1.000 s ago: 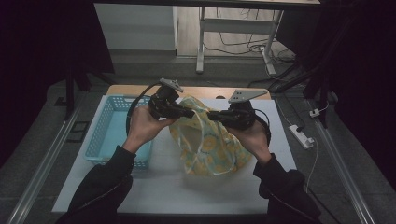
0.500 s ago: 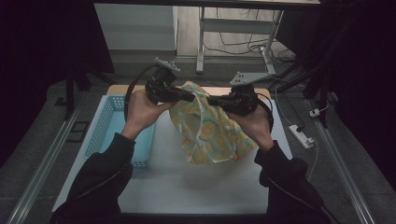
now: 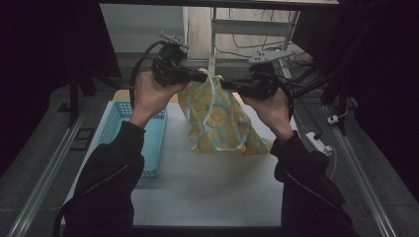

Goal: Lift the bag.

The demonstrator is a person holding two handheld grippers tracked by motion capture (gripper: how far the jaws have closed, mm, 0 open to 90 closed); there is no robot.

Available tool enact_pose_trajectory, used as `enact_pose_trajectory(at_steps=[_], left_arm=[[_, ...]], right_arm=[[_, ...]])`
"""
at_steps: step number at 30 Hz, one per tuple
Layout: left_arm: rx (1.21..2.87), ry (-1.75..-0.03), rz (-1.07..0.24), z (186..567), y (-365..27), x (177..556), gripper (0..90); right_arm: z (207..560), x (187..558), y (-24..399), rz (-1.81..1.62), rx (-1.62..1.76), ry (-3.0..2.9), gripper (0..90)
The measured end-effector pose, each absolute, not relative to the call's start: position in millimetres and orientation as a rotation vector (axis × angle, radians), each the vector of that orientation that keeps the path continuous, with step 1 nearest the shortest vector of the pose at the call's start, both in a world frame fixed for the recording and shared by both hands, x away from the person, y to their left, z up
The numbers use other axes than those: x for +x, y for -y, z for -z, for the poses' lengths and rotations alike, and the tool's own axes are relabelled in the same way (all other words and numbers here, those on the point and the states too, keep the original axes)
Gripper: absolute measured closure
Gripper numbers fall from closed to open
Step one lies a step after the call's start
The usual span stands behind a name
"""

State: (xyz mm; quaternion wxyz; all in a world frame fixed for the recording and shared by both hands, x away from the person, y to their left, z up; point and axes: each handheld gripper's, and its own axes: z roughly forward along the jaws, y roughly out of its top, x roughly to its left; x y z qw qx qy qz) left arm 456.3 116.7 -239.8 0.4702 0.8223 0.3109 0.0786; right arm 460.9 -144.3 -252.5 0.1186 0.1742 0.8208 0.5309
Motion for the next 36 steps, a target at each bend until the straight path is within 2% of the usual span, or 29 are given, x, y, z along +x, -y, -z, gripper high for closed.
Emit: enact_pose_trajectory(at_steps=[11, 18, 36], left_arm=[[1.962, -0.761, -0.227, 217.5, -115.0, 465.0, 89.6], [1.931, -0.758, -0.233, 218.2, -116.1, 467.2, 89.5], [2.018, -0.721, -0.268, 243.8, -100.1, 476.9, 88.5]], right_arm=[[224.5, 472.4, 143.5, -1.567, 0.544, -2.344, 89.8], [217.1, 471.2, 144.5, -1.567, 0.539, -2.317, 89.8], [243.8, 484.5, 145.2, -1.483, 0.597, -2.361, 89.0]])
